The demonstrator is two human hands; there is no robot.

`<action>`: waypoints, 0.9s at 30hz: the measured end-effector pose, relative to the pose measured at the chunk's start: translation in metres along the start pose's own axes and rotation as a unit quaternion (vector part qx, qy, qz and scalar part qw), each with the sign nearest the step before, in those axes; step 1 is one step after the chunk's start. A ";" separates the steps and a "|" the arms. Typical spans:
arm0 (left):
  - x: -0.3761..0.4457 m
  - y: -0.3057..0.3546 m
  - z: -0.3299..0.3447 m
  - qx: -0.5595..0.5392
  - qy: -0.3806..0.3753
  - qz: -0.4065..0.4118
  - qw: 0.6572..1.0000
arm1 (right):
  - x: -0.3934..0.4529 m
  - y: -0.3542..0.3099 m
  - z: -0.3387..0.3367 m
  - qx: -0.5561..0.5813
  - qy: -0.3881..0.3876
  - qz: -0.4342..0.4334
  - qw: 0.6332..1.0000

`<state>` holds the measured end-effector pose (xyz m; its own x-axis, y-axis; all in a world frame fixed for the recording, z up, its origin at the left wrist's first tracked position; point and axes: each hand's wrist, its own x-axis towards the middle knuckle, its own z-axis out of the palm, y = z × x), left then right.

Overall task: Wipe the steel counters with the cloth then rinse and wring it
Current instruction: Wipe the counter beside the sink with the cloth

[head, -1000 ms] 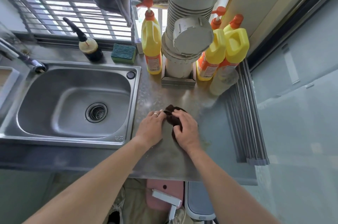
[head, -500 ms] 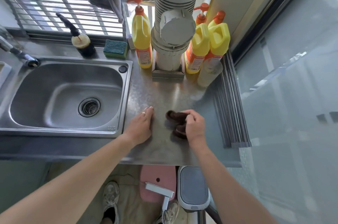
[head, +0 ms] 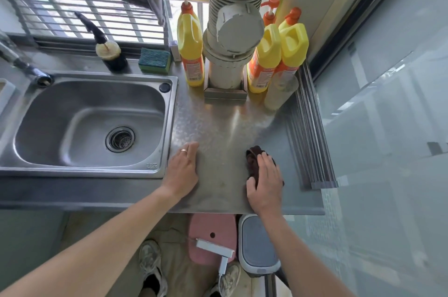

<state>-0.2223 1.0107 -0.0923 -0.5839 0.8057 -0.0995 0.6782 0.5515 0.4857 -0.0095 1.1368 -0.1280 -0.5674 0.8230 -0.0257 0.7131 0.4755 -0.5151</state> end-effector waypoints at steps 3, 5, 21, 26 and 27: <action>-0.004 -0.007 -0.005 -0.038 0.001 -0.014 0.999 | -0.010 -0.026 0.017 0.015 -0.006 -0.017 1.000; -0.006 -0.011 -0.007 -0.057 0.003 -0.010 0.998 | -0.014 -0.042 0.028 0.021 -0.010 -0.033 0.999; -0.028 -0.038 -0.022 -0.013 -0.012 0.079 0.997 | -0.040 -0.138 0.080 0.171 -0.084 -0.117 0.975; -0.026 -0.027 -0.024 -0.008 -0.015 0.036 0.999 | -0.034 -0.126 0.042 0.243 -0.112 -0.059 0.962; -0.026 -0.024 -0.022 -0.003 -0.008 0.034 0.999 | -0.032 -0.117 0.031 0.249 -0.079 -0.046 0.964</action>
<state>-0.2336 0.9721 -0.0819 -0.5290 0.8450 -0.0790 0.7136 0.4932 0.4974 -0.0875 1.0449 -0.0931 -0.7017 0.7090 -0.0704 0.3934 0.3031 -0.8680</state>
